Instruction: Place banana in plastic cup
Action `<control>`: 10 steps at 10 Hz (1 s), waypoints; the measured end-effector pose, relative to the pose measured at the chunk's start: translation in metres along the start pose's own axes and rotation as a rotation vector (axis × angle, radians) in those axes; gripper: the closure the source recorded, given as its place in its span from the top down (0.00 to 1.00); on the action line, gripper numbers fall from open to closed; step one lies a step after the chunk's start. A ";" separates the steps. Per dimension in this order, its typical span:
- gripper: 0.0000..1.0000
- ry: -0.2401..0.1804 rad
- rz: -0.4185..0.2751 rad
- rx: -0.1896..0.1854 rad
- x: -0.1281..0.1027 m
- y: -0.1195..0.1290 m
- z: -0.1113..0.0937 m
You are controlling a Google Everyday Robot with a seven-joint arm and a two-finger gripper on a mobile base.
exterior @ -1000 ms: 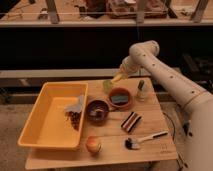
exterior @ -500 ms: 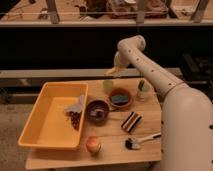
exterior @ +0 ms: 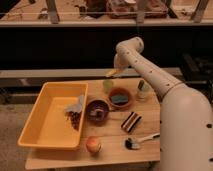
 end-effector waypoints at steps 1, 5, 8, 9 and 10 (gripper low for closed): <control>0.11 0.011 -0.010 -0.009 -0.001 0.005 0.006; 0.11 0.052 -0.052 -0.034 -0.006 0.017 0.024; 0.11 0.073 -0.085 -0.047 -0.013 0.016 0.030; 0.12 0.074 -0.092 -0.053 -0.013 0.016 0.031; 0.20 0.076 -0.101 -0.063 -0.015 0.017 0.032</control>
